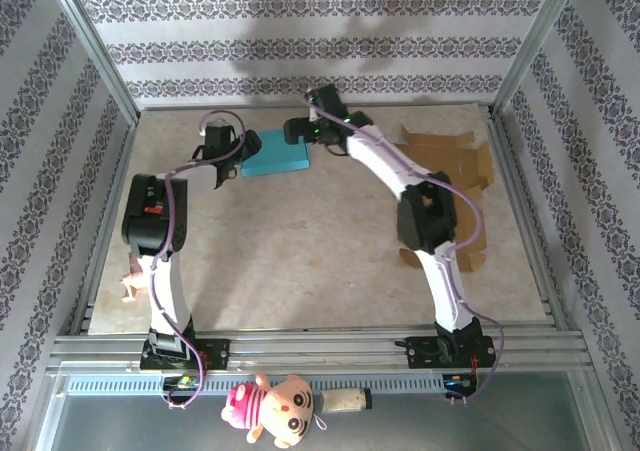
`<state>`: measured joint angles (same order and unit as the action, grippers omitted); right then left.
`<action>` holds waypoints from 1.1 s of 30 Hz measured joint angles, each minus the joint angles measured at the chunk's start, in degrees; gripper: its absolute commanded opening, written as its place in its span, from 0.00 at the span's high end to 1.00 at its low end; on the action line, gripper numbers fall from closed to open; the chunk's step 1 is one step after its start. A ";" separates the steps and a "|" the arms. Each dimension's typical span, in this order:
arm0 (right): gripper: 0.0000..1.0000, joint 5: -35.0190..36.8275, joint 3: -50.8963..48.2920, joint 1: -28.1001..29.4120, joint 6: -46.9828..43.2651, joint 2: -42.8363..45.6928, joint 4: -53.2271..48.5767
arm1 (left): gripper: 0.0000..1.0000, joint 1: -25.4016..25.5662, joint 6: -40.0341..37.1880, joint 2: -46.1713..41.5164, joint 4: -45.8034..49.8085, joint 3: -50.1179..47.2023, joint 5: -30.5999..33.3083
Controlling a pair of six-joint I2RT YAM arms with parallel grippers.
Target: Fold the paper box
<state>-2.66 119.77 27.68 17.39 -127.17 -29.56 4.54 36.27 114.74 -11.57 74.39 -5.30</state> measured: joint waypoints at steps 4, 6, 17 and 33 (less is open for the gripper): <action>0.02 -0.61 -12.26 -10.32 -5.57 16.55 -0.09 | 0.05 -0.17 -0.70 -12.24 0.85 -3.19 -1.51; 0.02 -0.31 -16.41 -18.49 -7.06 21.86 0.35 | 0.04 0.28 -0.26 -18.38 0.79 -5.27 -4.20; 0.02 11.85 -16.22 -39.50 -9.70 8.81 -4.72 | 0.00 19.17 -3.58 -41.27 9.07 -22.16 -18.86; 0.74 1.66 6.78 -47.84 -13.25 -13.55 -23.43 | 0.00 26.40 -13.20 -49.07 14.45 -24.76 -21.66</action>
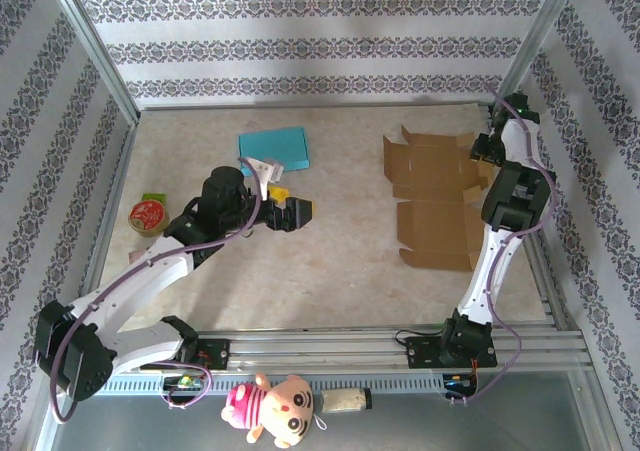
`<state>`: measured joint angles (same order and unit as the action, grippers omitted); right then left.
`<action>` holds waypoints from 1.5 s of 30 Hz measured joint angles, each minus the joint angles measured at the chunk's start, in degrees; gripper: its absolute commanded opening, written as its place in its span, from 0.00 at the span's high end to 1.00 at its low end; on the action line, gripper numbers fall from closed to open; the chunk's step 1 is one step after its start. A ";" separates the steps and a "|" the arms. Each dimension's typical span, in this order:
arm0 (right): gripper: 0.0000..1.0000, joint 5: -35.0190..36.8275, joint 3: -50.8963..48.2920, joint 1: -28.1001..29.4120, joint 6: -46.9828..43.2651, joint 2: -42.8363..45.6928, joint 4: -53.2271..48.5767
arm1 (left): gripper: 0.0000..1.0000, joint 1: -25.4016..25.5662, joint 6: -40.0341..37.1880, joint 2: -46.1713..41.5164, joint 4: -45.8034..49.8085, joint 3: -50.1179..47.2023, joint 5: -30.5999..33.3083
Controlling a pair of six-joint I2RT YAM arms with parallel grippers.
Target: Fold the paper box
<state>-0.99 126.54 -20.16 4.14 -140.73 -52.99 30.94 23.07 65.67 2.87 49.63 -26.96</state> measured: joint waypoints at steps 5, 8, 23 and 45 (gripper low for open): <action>0.96 -1.07 -5.55 3.43 0.22 4.13 1.40 | 0.01 -0.15 -0.11 6.05 6.19 6.93 6.91; 0.98 -3.26 -13.31 7.32 0.70 10.64 4.96 | 0.00 -0.87 0.48 9.29 8.35 11.08 11.17; 1.00 -17.09 -51.60 22.32 4.57 35.89 26.95 | 0.00 -9.31 1.97 24.87 17.00 20.55 13.49; 0.93 -20.52 -54.64 26.82 4.48 43.47 30.45 | 0.95 -13.92 -4.02 51.93 21.70 33.66 3.06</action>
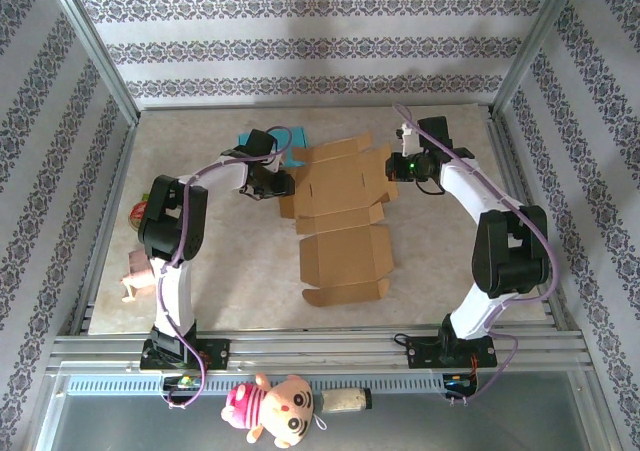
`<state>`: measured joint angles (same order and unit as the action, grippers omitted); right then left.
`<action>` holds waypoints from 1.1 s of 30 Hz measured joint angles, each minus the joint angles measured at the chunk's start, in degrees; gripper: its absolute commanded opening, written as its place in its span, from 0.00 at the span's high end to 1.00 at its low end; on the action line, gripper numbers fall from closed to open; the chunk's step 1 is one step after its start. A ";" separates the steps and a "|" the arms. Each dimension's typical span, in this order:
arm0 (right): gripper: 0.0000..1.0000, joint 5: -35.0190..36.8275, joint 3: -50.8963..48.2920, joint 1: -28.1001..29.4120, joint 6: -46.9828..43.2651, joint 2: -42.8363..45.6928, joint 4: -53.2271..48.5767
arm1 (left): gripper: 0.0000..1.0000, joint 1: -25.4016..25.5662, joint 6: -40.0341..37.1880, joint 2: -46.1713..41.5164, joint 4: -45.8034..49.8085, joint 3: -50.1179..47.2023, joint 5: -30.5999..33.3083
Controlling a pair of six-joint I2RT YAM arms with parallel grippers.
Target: Fold the paper box
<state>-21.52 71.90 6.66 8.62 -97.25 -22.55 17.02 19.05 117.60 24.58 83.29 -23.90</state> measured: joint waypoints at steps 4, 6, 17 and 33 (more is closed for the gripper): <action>0.47 0.57 0.00 1.11 -1.11 3.69 -0.28 | 1.00 -0.04 -4.20 -1.25 -3.15 -1.09 -2.27; 0.30 1.14 -0.04 2.47 -3.21 7.04 0.55 | 1.00 -0.13 -7.54 -3.67 -5.92 -3.98 -3.28; 0.16 -1.05 -1.33 11.34 -44.81 15.85 4.90 | 1.00 -0.22 -24.09 -17.27 -40.52 -30.08 -8.17; 1.00 -11.17 14.71 8.79 -58.40 -2.73 -15.32 | 1.00 -0.22 -33.24 -22.12 -55.52 -35.60 -9.73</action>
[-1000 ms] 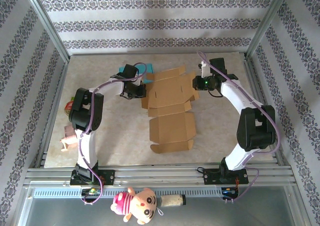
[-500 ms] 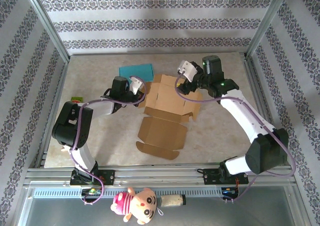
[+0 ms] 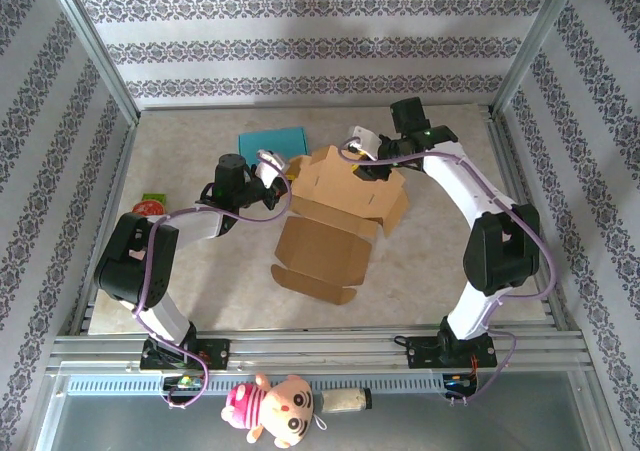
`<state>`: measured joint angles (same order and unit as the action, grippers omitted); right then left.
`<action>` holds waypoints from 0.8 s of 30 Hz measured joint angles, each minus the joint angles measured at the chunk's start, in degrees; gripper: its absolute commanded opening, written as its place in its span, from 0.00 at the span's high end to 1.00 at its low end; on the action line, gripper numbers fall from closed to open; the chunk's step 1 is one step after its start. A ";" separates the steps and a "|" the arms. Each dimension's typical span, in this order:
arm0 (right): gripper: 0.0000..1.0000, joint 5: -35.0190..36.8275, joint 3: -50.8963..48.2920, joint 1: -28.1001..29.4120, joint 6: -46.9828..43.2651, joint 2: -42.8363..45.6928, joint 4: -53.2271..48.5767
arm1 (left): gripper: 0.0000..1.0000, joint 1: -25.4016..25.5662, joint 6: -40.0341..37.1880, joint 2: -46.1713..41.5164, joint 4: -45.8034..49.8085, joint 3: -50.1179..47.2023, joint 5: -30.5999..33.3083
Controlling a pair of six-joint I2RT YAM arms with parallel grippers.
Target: Fold the paper box
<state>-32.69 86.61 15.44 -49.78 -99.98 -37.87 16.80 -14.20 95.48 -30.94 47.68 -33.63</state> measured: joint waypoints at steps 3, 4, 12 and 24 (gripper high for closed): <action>1.00 1.05 0.48 1.09 0.26 -0.02 -0.94 | 1.00 0.00 -0.13 0.00 0.02 0.02 0.96; 1.00 2.19 0.68 1.66 0.39 -0.02 -0.90 | 0.96 0.00 0.07 0.02 0.09 0.02 1.40; 1.00 21.16 -7.56 10.10 -2.29 5.31 9.97 | 0.51 0.39 20.90 -5.81 4.85 -0.33 8.87; 1.00 48.04 -28.76 18.86 -21.40 4.63 47.76 | 0.21 5.66 70.07 -24.06 8.24 -9.40 15.96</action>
<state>15.35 57.84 34.30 -71.18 -95.35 9.89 22.46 55.88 71.42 -22.70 38.28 -17.67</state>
